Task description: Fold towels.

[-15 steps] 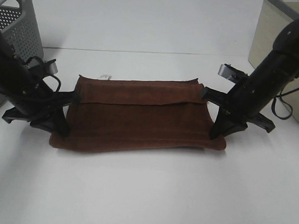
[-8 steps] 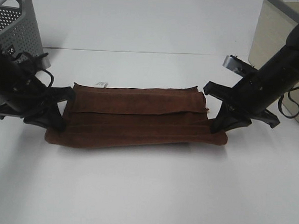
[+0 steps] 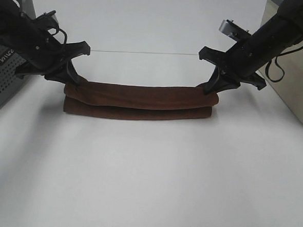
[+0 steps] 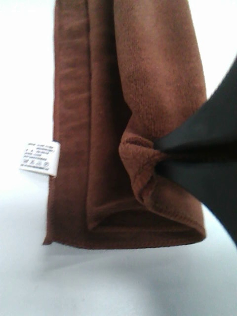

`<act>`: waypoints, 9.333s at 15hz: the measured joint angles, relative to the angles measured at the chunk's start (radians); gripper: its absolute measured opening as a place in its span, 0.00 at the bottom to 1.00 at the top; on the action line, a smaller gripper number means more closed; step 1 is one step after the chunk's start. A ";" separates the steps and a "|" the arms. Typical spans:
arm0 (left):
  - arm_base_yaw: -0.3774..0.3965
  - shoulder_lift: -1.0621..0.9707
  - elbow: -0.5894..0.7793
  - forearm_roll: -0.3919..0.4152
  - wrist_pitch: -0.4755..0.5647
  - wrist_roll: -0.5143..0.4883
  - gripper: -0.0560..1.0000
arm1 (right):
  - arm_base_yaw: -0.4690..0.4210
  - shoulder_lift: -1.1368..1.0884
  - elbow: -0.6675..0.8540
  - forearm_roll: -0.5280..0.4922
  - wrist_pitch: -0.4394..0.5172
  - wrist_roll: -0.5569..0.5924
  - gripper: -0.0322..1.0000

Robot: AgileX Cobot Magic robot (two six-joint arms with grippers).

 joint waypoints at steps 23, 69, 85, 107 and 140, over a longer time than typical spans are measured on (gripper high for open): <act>0.017 0.208 -0.130 0.087 -0.029 -0.043 0.36 | -0.001 0.050 -0.098 -0.076 -0.039 -0.002 0.85; -0.109 0.220 -0.732 0.348 0.377 -0.367 0.61 | 0.156 0.196 -0.130 0.606 -0.019 -0.289 0.85; -0.108 -0.040 -0.723 0.532 0.583 -0.283 0.61 | 0.121 -0.209 -0.132 -0.194 0.273 0.247 0.85; -0.111 -1.904 0.783 0.605 0.591 -0.127 0.61 | 0.121 -1.870 0.929 -0.475 0.370 0.208 0.85; 0.144 -2.078 0.901 0.500 0.430 0.086 0.61 | -0.116 -2.120 1.004 -0.483 0.248 0.118 0.85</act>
